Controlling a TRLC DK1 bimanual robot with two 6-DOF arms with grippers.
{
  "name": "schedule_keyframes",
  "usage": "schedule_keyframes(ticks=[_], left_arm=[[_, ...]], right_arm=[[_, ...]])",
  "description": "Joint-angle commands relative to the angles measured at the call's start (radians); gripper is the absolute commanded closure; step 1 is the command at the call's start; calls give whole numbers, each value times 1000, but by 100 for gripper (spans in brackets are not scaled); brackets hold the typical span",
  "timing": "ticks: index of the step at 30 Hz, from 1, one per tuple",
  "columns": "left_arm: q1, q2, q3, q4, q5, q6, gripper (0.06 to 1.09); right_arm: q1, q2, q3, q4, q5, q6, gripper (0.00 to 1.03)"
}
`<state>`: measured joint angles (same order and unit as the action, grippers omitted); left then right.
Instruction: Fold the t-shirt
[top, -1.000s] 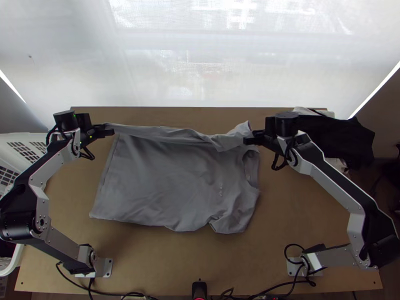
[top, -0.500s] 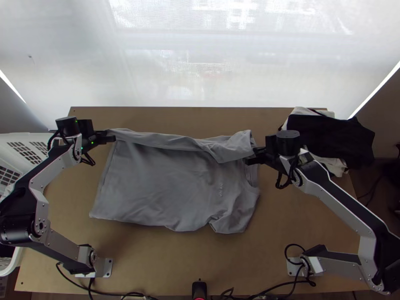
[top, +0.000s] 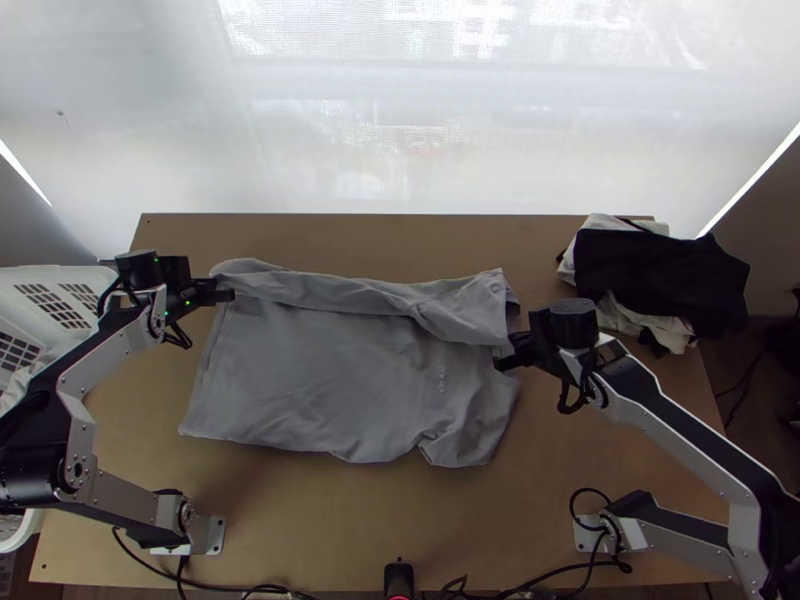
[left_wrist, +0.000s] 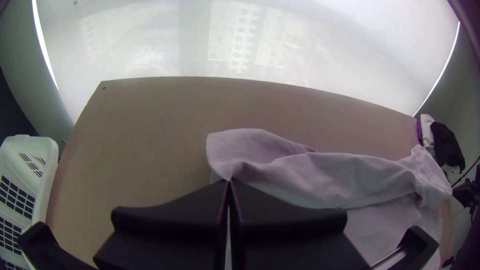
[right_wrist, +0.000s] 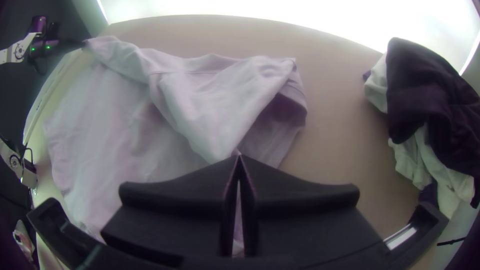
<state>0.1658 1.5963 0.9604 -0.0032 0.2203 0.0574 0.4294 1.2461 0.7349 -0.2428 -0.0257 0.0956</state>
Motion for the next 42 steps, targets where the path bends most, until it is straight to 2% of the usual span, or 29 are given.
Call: schedule_keyframes(ticks=[1,11,23,42], left_arm=[[11,-21,-48,6,-1,16,105],[55,-35,-54,6,1,44,105],[63,-36,-77,5,4,56,105],[-20,37,-118,32,14,47,105]], right_arm=[[-3,-60,-86,-7,7,-13,100],[-43,-105,-109,-12,9,-13,100],[-29,-122,-117,-39,9,-14,100],[2,-94,-150,-32,7,-30,100]])
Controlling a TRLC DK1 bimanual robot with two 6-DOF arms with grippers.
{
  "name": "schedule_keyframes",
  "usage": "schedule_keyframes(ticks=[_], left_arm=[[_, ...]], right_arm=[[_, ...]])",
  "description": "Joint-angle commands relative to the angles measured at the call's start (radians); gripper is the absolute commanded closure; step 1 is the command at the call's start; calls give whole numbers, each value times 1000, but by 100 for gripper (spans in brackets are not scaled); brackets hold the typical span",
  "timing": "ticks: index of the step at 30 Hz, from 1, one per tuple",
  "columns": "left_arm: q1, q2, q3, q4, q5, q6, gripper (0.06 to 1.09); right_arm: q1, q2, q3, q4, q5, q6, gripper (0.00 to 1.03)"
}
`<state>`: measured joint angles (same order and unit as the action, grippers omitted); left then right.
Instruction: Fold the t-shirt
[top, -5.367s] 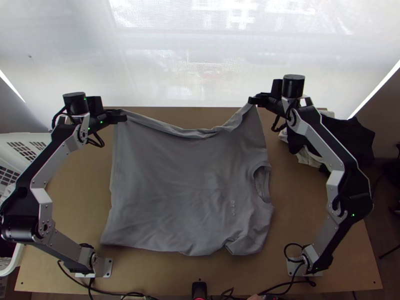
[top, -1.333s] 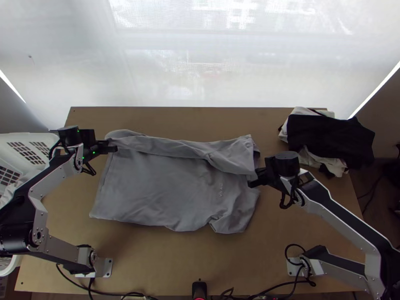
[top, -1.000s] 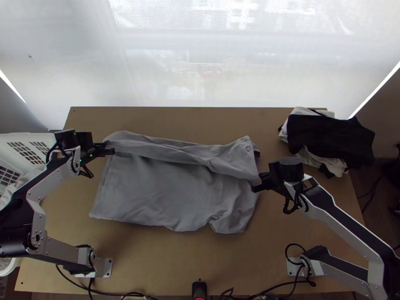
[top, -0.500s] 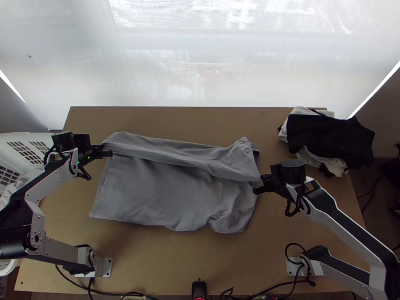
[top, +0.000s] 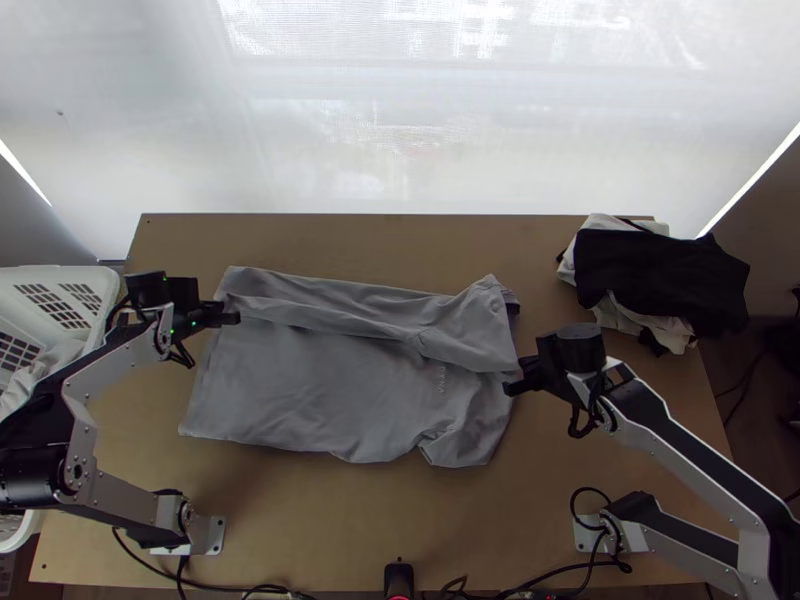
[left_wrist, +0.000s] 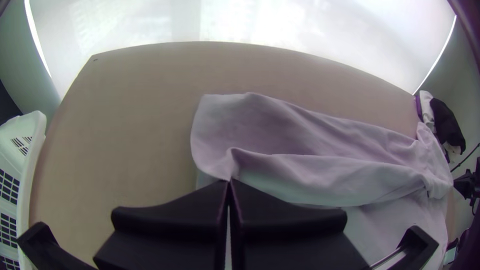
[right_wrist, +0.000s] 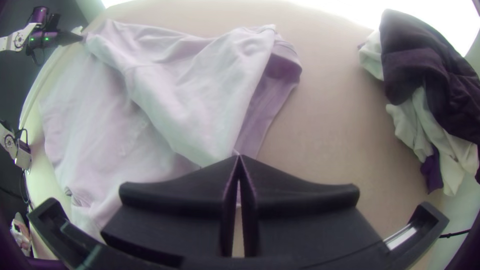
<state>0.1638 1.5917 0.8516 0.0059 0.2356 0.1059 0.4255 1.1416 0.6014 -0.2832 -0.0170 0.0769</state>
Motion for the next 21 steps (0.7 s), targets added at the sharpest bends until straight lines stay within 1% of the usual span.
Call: schedule_keyframes(ticks=[1,4,5,6,7,8,9,10,11,12,14,15,19,21], left_arm=[[-10,53,-8,28,-1,3,105],[8,65,-6,34,-1,9,105],[11,65,-6,34,-1,11,104],[14,63,-6,34,-1,9,98],[16,57,-6,26,1,9,87],[16,50,-2,8,1,9,71],[16,40,1,-18,2,11,56],[16,30,6,-47,4,15,43],[17,17,12,-87,5,18,31],[17,1,15,-118,5,21,23],[26,-41,20,-196,22,38,20],[37,-65,23,-241,41,48,17],[74,-148,63,-497,76,126,16],[103,-164,101,-661,80,187,16]], right_arm=[[6,10,-23,12,0,-12,100],[2,10,-29,29,0,-12,100],[1,10,-29,35,-1,-12,96],[-1,10,-28,38,-1,-9,88],[-1,10,-25,38,-1,-9,77],[-4,10,-20,38,-3,-9,61],[-5,14,-15,38,-8,-8,39],[-5,20,-8,38,-15,-9,18],[-5,26,0,38,-17,-8,11],[-7,26,8,36,-17,-8,9],[-11,27,23,35,-18,-8,7],[-13,27,32,33,-18,-8,7],[-28,27,80,19,-20,-8,6],[-36,29,109,9,-20,-6,6]])
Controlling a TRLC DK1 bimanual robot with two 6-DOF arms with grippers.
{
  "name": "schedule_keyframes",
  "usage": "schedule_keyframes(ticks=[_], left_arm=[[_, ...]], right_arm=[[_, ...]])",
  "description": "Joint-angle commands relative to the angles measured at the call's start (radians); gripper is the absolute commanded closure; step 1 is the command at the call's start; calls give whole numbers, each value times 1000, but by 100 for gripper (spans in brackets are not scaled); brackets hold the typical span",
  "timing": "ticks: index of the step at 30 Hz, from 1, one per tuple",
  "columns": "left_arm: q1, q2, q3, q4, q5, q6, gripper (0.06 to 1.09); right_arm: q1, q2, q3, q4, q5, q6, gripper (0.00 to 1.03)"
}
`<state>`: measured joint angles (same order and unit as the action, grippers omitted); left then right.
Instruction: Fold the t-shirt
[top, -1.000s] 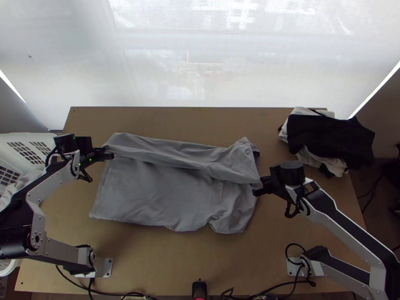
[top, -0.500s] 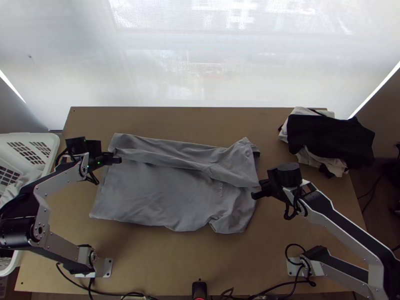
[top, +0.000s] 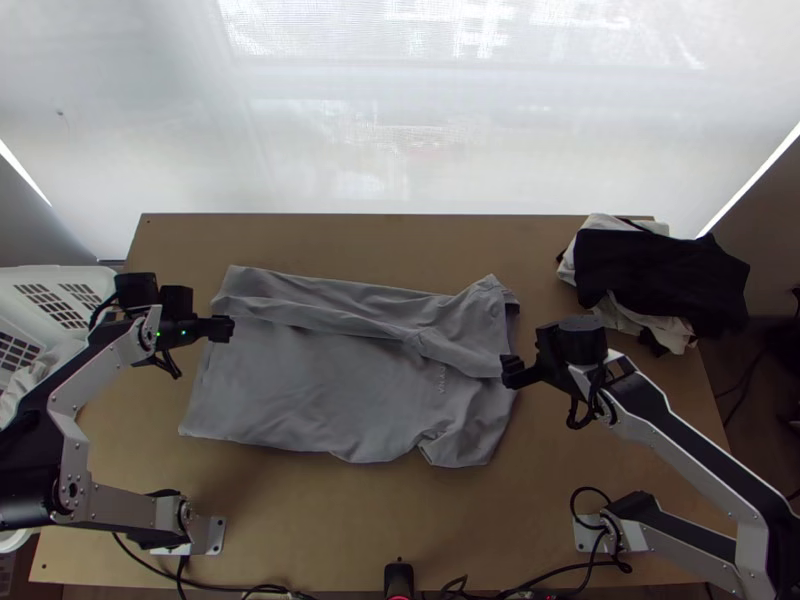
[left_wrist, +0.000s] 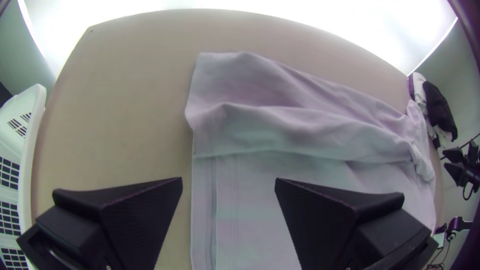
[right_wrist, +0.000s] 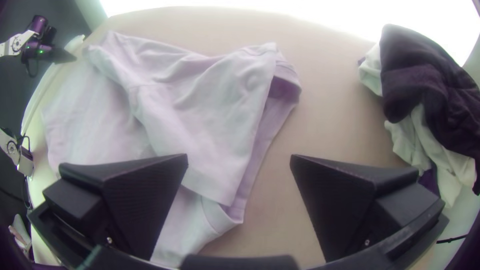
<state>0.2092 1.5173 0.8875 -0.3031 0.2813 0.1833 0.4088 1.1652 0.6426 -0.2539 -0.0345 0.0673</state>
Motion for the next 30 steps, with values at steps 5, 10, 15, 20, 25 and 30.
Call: schedule_keyframes(ticks=[5,10,15,20,25,30], left_arm=[[121,-115,100,-639,35,257,16],[160,-121,93,-769,21,340,16],[182,-109,73,-821,-50,392,16],[173,-89,30,-884,-54,420,25],[142,-72,-5,-895,-53,413,25],[121,-68,-22,-880,-53,409,30]], right_arm=[[-22,5,114,-38,-4,6,6],[-22,-1,131,-45,-5,6,6],[-22,-6,140,-48,-4,6,6],[-21,-2,150,-39,-5,6,6],[-21,-1,158,-41,-5,3,6],[-19,-1,163,-47,-7,5,6]])
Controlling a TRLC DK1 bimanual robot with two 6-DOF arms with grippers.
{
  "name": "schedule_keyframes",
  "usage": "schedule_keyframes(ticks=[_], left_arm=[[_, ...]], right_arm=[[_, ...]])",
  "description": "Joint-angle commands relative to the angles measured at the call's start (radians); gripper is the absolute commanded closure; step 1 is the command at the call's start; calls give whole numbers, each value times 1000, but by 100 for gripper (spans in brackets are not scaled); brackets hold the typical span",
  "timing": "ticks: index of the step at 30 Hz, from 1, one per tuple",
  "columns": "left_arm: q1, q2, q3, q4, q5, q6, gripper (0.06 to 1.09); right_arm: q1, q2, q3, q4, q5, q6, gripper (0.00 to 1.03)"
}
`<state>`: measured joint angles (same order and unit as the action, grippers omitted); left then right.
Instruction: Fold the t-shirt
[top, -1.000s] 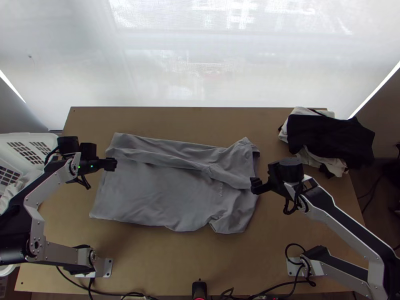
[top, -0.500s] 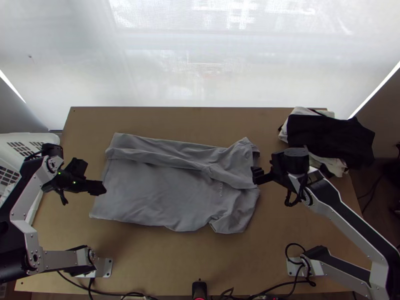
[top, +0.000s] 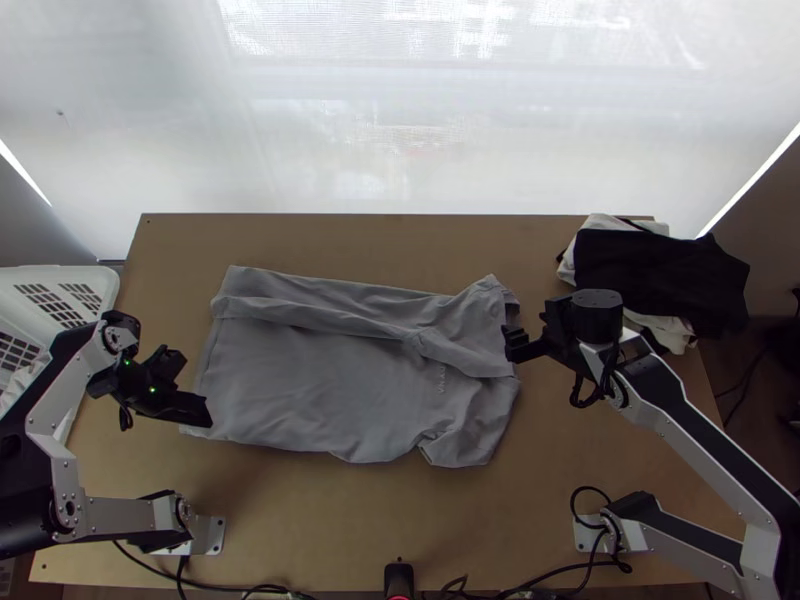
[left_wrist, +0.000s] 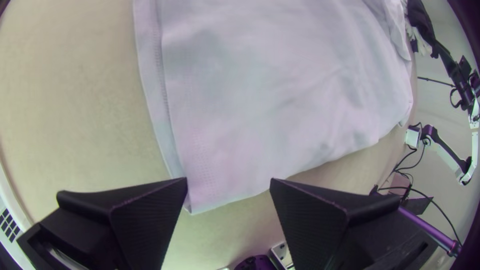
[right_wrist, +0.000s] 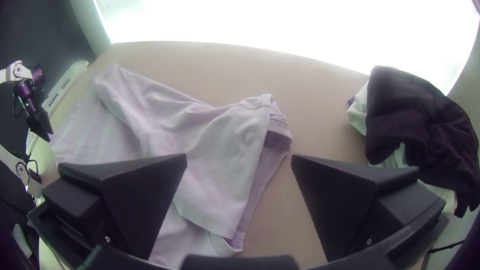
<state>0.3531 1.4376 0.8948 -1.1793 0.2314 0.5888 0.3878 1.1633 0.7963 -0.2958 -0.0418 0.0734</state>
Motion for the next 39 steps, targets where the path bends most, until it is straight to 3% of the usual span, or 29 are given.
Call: schedule_keyframes(ticks=[1,6,12,19,28,39], left_arm=[[-23,18,-33,0,-3,2,34],[-17,32,-50,38,-3,0,54],[-13,20,-43,125,8,-21,105],[-23,23,46,176,83,-122,105],[-46,135,339,231,198,-331,105],[-97,363,648,290,207,-495,105]], right_arm=[[2,1,11,-6,0,-1,6],[8,-1,26,-36,-1,-3,6],[65,-2,38,-108,-9,-23,6],[261,7,9,-244,-66,-63,6],[471,111,77,-321,-69,-144,6],[602,223,195,-325,-67,-135,10]])
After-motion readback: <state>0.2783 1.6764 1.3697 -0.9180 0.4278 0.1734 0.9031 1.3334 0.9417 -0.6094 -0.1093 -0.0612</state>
